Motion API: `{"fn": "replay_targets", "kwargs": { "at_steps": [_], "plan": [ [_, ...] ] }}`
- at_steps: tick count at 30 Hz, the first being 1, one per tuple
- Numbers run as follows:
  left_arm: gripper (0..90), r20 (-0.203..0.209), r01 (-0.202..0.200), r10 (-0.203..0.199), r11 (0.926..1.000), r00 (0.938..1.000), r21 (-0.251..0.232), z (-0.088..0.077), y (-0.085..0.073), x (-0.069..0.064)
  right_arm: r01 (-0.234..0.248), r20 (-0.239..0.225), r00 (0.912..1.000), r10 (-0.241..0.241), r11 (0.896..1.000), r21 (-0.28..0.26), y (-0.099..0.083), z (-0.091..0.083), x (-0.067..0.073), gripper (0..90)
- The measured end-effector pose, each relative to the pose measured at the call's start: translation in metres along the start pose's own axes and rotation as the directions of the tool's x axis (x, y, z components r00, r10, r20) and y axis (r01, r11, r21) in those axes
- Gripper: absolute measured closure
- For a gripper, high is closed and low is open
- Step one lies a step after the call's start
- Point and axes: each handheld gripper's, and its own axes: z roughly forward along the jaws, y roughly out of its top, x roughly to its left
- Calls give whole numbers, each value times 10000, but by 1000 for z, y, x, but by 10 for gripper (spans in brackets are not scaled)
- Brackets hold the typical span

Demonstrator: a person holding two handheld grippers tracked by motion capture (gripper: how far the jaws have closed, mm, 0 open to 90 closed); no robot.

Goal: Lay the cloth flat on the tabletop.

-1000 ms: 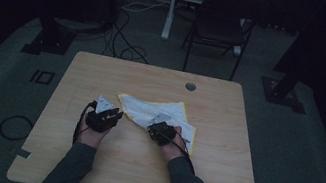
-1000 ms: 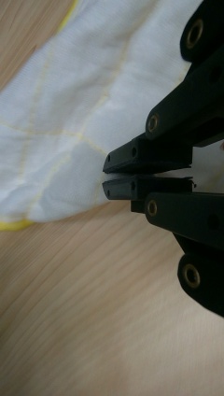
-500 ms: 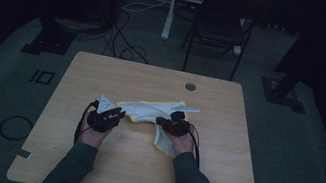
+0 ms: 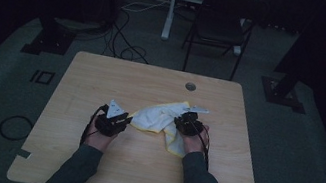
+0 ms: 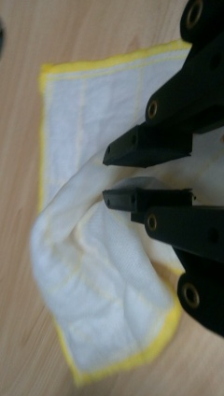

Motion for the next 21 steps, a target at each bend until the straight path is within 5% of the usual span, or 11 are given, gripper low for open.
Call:
{"fn": "replay_targets", "kwargs": {
  "at_steps": [6,11,17,21],
  "plan": [
    [739,76,-108,108,9999,9999,41,2,-1,-5,912,-562,9938,-964,9918,-892,-3,-22,24,747],
    [739,120,-133,132,9999,9998,55,2,-2,-7,1827,-1120,9756,-1888,9812,-625,-12,-20,43,739],
    [739,206,-209,206,9997,9996,141,4,-3,-9,3227,-66,9464,-3229,9444,636,-26,5,51,595],
    [738,309,-282,273,9991,9991,317,8,-8,-14,3662,288,9285,-3702,9258,941,-23,8,51,737]
  ]
}}
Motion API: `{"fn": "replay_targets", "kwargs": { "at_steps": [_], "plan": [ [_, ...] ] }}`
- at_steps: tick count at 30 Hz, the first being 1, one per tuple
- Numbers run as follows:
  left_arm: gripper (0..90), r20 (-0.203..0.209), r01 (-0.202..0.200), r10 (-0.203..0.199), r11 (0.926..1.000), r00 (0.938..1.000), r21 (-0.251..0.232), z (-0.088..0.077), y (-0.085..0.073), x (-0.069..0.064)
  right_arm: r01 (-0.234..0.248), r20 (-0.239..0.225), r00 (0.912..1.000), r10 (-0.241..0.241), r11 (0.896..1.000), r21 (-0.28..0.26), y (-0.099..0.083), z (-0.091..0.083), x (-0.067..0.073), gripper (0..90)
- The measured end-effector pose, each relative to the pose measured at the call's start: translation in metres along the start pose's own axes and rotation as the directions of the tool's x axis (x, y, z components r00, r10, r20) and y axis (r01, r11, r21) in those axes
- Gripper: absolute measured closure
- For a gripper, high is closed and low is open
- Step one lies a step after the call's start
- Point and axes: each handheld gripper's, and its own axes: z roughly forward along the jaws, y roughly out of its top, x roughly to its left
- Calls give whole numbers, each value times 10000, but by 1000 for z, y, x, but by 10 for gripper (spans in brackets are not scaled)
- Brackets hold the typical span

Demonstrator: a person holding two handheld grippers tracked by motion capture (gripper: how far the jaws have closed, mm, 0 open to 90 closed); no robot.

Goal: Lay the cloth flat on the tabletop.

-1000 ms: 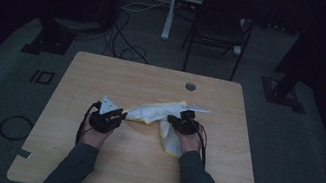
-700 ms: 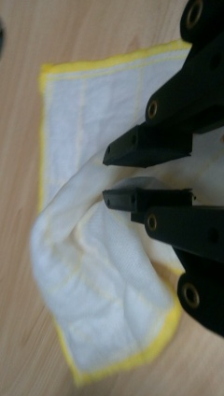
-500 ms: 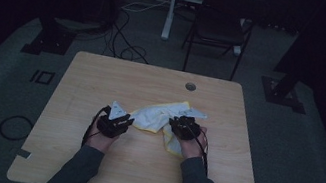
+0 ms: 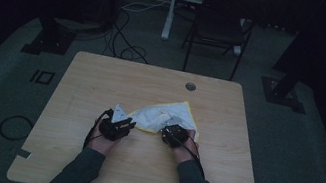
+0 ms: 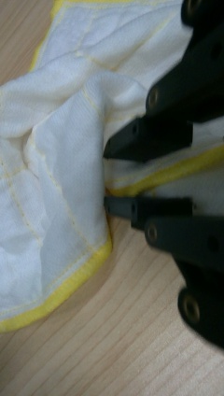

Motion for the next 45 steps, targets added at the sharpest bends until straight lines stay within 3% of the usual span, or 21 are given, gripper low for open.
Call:
{"fn": "replay_targets", "kwargs": {
  "at_steps": [3,6,12,20,24,31,34,36,37,41,43,45],
  "plan": [
    [738,78,-92,92,9999,9999,87,4,-2,-4,-92,-46,9999,92,10000,24,3,-4,-5,827],
    [738,164,-192,189,9997,9997,182,6,-2,-7,-602,-398,9975,592,9979,-253,4,-12,-10,840],
    [738,404,-461,452,9987,9982,215,11,1,-17,-1138,-904,9902,1065,9904,-790,6,-28,-18,844],
    [734,970,-1078,1041,9936,9898,332,22,8,-40,-1481,-1268,9833,1302,9785,-1435,11,-46,-24,846],
    [699,903,-1267,1222,9909,9884,465,33,13,-47,-1571,-1408,9809,1344,9737,-1648,12,-51,-25,847],
    [654,379,-502,479,9968,9981,626,43,19,-41,-1526,-1534,9802,1254,9716,-1809,12,-55,-24,847],
    [642,389,-77,62,9992,9992,401,42,22,-35,-1497,-1590,9799,1205,9709,-1870,12,-57,-24,847],
    [636,389,-77,62,9992,9992,401,42,22,-35,-1496,-1611,9796,1199,9710,-1867,12,-57,-24,847],
    [636,554,-28,32,10000,9985,-66,36,27,-33,-1496,-1611,9796,1199,9710,-1867,12,-57,-24,847],
    [795,629,294,-271,9989,9977,-369,32,34,-28,-1336,-1751,9793,1012,9738,-1843,11,-57,-19,847],
    [878,623,296,-262,9980,9977,-549,29,37,-26,-1302,-1757,9796,973,9738,-1867,11,-58,-17,847],
    [892,631,142,-106,9983,9980,-574,26,39,-25,-1271,-1791,9794,931,9737,-1890,10,-59,-17,847]
  ]
}}
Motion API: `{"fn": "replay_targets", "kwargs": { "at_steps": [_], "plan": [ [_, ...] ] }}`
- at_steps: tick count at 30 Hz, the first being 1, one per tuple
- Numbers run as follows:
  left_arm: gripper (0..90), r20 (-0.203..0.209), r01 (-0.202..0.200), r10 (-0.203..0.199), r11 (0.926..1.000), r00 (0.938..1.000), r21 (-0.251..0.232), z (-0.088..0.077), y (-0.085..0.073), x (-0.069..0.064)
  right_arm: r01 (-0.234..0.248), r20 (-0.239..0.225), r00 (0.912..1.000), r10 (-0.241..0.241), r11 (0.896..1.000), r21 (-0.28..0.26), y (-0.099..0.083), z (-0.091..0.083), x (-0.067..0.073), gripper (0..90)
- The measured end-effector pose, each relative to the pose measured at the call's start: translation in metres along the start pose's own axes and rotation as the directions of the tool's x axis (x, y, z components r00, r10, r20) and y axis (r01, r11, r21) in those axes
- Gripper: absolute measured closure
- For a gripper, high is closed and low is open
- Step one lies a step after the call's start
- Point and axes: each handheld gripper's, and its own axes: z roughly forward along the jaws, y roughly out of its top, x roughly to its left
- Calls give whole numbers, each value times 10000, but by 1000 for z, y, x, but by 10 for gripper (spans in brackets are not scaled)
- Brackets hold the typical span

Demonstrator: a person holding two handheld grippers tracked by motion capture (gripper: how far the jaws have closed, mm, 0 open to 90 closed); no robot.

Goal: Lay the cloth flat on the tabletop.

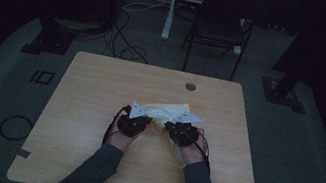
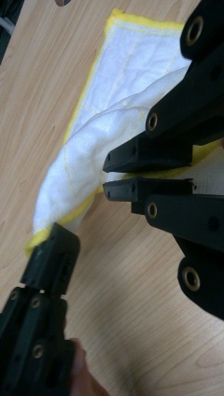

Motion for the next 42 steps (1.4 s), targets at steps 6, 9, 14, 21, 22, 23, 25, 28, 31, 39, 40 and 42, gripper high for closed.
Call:
{"fn": "replay_targets", "kwargs": {
  "at_steps": [6,9,14,21,22,23,25,28,31,39,40,42],
  "plan": [
    [900,84,48,-48,10000,10000,-14,-7,1,5,38,-271,9996,-42,9999,-152,-1,-6,0,787],
    [900,198,43,-43,10000,9998,27,-15,-2,6,-56,-560,9984,33,9992,-399,-1,-11,-1,728],
    [900,118,-6,0,9989,9999,474,-26,-12,12,46,-448,9990,-65,9991,-420,-1,-14,-3,685],
    [900,-70,169,-164,9975,9998,684,-37,-21,23,134,-308,9994,-138,9998,-128,-6,-9,-2,670],
    [900,-147,171,-159,9966,9998,800,-43,-25,25,158,-264,9995,-159,9999,-9,-7,-7,-2,665],
    [900,-193,174,-158,9963,9997,847,-46,-27,27,179,-253,9995,-179,9998,9,-8,-6,-3,664],
    [900,-295,217,-188,9948,9994,999,-49,-33,30,130,-178,9998,-129,9999,42,-10,-5,-4,662],
    [898,-429,349,-299,9920,9986,1210,-52,-41,34,79,-12,10000,-79,9998,159,-12,-4,-7,653],
    [884,-428,417,-360,9894,9984,1393,-54,-50,36,-17,147,9999,13,9996,293,-16,-2,-11,642],
    [839,-315,151,-104,9880,9995,1539,-60,-65,19,-338,754,9968,280,9965,764,-36,11,-22,621],
    [834,-313,107,-60,9883,9995,1524,-60,-65,17,-380,852,9959,307,9957,846,-38,13,-23,621],
    [831,-292,90,-47,9887,9996,1497,-62,-66,13,-505,952,9946,416,9944,923,-44,16,-26,619]
  ]
}}
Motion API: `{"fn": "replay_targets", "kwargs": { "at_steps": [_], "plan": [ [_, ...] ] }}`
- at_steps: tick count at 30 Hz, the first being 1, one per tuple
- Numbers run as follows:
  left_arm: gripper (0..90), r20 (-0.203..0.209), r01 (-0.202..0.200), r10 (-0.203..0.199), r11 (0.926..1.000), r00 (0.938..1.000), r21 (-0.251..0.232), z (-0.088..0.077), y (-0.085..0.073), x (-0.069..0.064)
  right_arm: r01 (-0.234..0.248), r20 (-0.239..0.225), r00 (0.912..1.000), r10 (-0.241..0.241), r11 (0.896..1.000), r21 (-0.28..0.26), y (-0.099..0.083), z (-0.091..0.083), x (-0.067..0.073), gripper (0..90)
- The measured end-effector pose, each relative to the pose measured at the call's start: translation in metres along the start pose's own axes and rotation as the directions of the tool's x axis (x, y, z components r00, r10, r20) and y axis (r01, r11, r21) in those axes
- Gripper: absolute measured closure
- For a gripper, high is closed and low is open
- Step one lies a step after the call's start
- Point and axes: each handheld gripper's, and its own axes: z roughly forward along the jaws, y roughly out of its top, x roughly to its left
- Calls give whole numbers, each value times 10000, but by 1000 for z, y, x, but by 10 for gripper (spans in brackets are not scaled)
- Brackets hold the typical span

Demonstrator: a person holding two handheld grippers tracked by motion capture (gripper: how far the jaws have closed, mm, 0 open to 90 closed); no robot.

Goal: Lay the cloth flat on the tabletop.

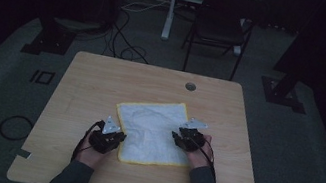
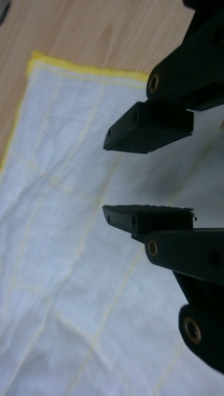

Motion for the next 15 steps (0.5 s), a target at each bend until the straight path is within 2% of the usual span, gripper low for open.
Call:
{"fn": "replay_targets", "kwargs": {
  "at_steps": [6,9,13,15],
  "plan": [
    [812,-307,93,-98,9998,9995,-158,-7,-3,-2,-236,274,9993,237,9997,-38,-6,6,-9,612],
    [795,-157,210,-214,9995,9996,-240,-9,-2,0,-282,302,9991,282,9996,-6,-7,8,-12,610],
    [788,378,-233,241,9995,9990,-193,-1,1,-11,-374,301,9989,368,9991,195,-10,12,-14,602],
    [788,403,-564,558,9983,9976,127,10,2,-17,-349,217,9992,343,9991,244,-13,13,-14,591]
  ]
}}
